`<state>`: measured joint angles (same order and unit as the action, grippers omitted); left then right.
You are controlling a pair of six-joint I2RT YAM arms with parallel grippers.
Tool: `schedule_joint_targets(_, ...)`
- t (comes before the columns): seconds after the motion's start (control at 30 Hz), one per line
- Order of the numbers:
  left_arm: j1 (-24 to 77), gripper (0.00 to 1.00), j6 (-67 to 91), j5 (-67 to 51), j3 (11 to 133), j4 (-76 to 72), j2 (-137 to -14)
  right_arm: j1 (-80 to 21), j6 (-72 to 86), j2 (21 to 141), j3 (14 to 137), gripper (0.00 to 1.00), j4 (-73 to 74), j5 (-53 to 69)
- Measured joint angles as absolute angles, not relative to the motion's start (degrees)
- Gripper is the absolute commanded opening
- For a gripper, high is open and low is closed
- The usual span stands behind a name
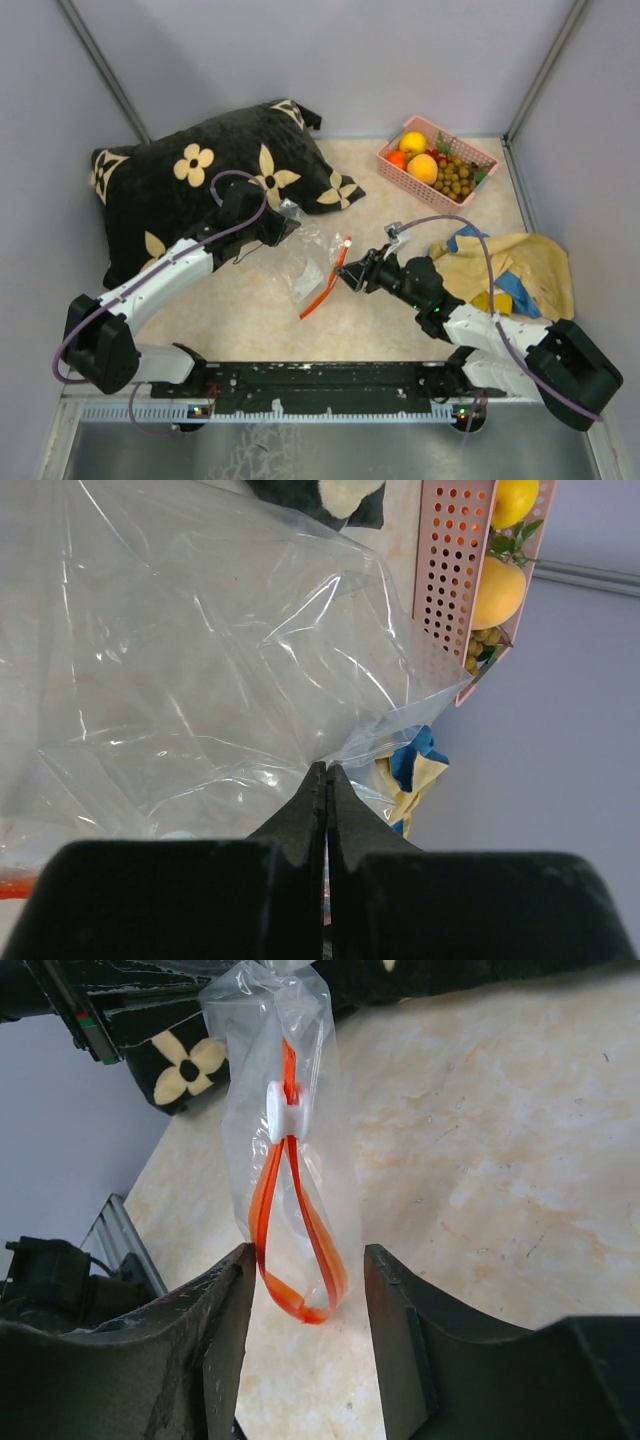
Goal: Place the food in the zip-top bag and seal the zipper
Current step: Pick up the zipper food storage bag at the corner of the board, then open the zipper of the food storage bag at the center of the board.
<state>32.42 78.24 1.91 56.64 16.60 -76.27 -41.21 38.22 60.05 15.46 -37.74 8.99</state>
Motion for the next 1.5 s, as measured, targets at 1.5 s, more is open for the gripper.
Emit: schedule_joint_targets(1.5,31.35,0.00,78.26,0.54,54.24,15.84,-75.70,-41.47,32.62,64.10,13.78,0.54,-38.22,7.55)
